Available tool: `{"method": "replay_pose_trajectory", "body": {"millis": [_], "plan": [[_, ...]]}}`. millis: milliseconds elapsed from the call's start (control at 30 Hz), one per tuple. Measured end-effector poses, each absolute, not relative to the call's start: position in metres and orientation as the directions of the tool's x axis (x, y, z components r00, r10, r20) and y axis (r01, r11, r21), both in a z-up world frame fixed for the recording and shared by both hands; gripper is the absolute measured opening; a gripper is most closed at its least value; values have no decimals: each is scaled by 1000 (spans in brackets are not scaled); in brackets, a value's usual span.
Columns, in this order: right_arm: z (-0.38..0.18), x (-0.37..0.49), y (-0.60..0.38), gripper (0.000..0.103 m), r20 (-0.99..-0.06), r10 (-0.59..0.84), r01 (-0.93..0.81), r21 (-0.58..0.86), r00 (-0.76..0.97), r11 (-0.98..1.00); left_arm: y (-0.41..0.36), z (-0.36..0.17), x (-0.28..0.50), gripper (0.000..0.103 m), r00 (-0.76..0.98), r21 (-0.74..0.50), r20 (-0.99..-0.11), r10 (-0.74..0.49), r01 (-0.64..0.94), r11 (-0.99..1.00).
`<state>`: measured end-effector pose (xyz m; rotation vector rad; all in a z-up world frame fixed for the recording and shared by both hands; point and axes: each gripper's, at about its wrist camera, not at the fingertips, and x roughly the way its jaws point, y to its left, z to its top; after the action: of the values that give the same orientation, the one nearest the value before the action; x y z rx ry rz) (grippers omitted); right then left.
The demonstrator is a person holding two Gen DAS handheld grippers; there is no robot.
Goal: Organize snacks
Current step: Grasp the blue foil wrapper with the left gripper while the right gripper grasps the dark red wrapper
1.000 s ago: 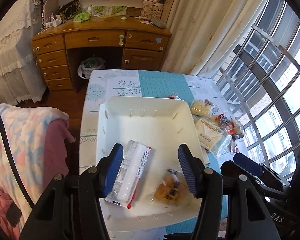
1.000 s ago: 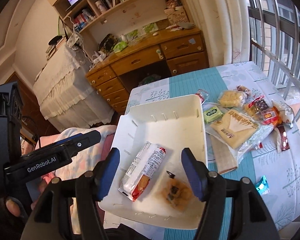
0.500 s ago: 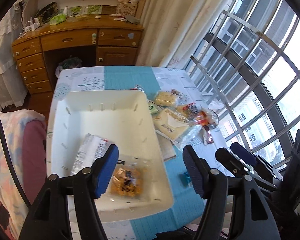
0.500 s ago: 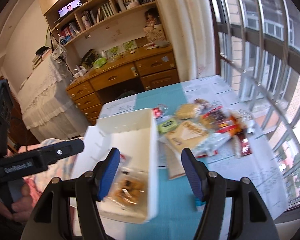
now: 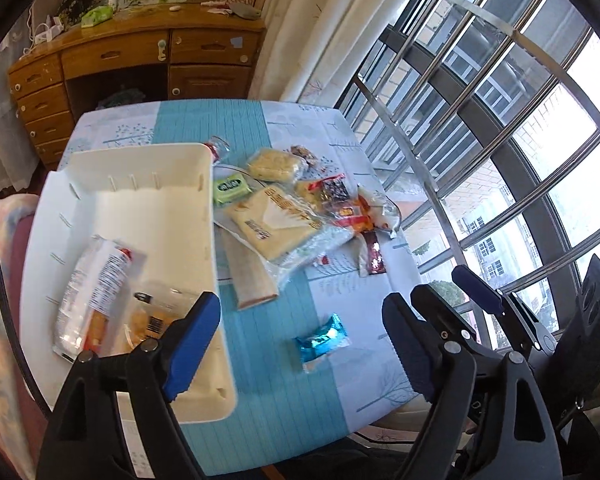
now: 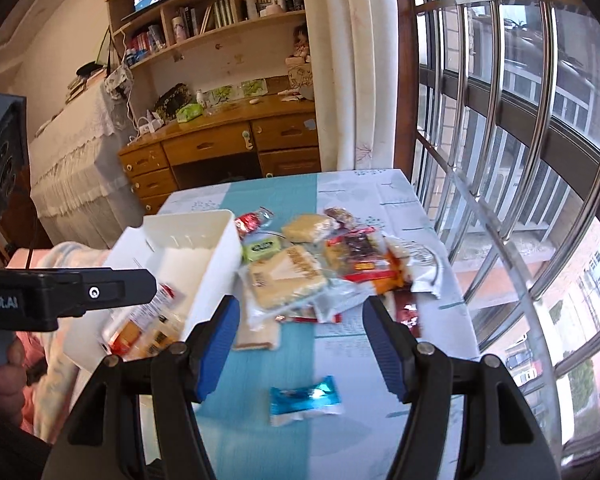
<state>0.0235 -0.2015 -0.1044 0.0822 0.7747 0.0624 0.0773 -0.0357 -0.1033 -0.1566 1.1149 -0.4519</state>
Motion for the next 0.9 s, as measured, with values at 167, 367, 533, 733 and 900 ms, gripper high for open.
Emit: {"method": "replay_pose_trajectory", "body": {"millis": [167,367,533,733,900], "plan": [[-119,34,-231,64,-727,117,-61,102,677,993,-69,-121,77,83,312,-351,-854,-417,247,903],[-140,50,-256,64,-761,157,-107,115,630,988,-98,-144,77,83,253,-335,-890,-380,206,920],[-165,60,-269,64,-781,169,-120,120,601,985,-115,-171,76,83,180,-303,-926,-333,175,937],[-197,72,-283,64,-802,161,-98,128,575,987,-132,-203,74,83,95,-271,-952,-291,176,946],[-223,84,-294,64,-815,146,-74,126,561,989,-148,-232,77,83,45,-233,-968,-246,198,952]]}}
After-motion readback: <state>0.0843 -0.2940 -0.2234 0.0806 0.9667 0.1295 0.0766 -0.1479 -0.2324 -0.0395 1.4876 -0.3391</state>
